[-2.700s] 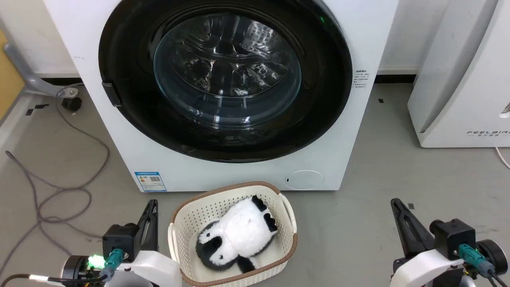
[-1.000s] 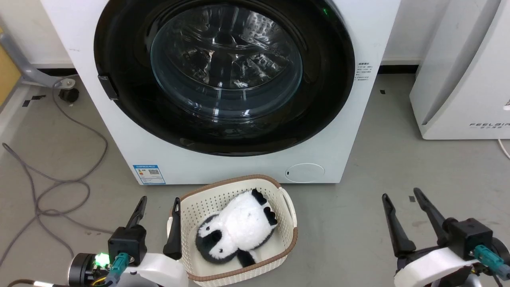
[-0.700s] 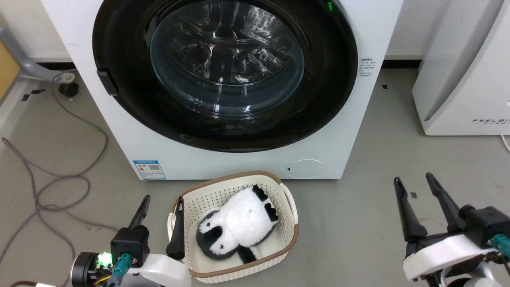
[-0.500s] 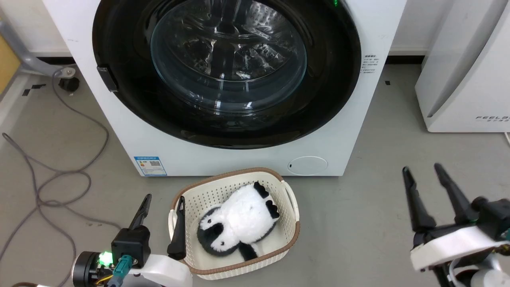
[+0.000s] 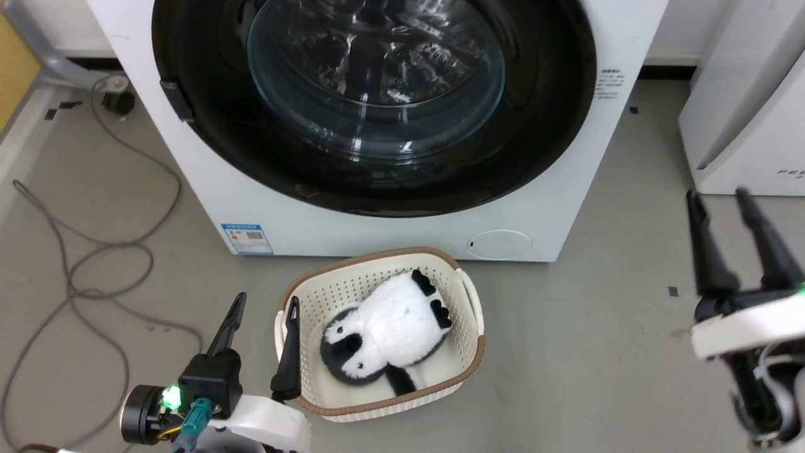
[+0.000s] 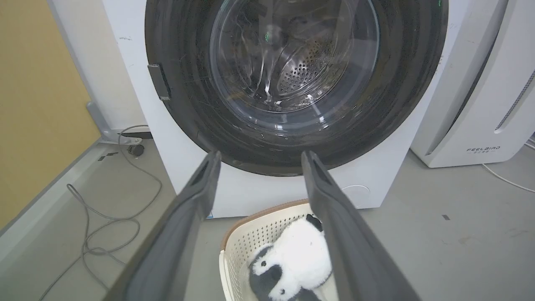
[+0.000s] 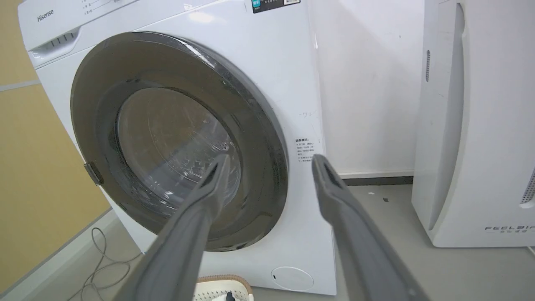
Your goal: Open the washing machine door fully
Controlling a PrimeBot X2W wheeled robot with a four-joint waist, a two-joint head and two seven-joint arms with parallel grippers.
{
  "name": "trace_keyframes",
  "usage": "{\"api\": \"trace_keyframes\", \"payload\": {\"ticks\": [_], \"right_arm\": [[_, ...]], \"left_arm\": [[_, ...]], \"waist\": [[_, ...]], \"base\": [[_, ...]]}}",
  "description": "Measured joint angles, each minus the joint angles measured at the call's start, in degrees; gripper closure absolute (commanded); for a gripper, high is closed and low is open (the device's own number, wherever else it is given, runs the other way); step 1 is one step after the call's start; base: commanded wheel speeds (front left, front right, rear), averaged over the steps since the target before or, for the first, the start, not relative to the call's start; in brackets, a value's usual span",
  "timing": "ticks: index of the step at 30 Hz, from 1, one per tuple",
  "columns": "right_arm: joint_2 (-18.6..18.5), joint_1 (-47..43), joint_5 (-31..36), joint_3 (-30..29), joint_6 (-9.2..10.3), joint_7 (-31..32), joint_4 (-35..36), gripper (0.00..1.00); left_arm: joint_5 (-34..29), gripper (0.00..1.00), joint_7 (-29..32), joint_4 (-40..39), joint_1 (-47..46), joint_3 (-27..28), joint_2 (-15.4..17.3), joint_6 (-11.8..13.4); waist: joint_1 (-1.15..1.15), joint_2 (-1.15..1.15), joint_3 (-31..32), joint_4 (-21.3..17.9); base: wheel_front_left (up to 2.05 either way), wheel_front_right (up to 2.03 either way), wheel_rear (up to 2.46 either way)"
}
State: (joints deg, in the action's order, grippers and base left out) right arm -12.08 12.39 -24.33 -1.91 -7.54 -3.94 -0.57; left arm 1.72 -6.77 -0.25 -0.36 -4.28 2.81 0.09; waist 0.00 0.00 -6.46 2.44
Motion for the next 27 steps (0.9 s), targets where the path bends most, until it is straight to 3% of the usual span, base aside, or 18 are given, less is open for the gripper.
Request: {"api": "trace_keyframes", "payload": {"ticks": [15, 16, 17, 27], "right_arm": [[-2.68, 12.23, -9.36, -3.47, 0.01, 2.92, -3.48, 0.02], [-2.78, 13.13, -9.91, -3.63, 0.01, 3.33, -3.90, 0.60], [-2.82, 14.13, -10.39, -3.80, 0.01, 3.53, -4.46, 1.00], [-3.70, 24.43, -17.05, -5.78, 0.01, 8.84, -11.85, 1.00]], "left_arm": [[1.14, 0.00, -1.91, -0.31, -1.94, -2.20, -0.01, 0.81], [1.33, 0.00, -1.93, -0.33, -2.21, -2.31, 0.00, 0.83], [1.51, 0.00, -1.97, -0.41, -2.33, -2.44, 0.00, 0.92], [2.53, 0.00, -3.27, -0.78, -3.41, -3.90, 0.00, 1.75]], "waist": [[0.00, 0.00, -4.38, 2.61], [0.00, 0.00, -4.70, 2.81], [0.00, 0.00, -5.05, 3.00], [0.00, 0.00, -8.36, 4.88]], "base": [[0.00, 0.00, 0.00], [0.00, 0.00, 0.00], [0.00, 0.00, 0.00], [0.00, 0.00, 0.00]]}}
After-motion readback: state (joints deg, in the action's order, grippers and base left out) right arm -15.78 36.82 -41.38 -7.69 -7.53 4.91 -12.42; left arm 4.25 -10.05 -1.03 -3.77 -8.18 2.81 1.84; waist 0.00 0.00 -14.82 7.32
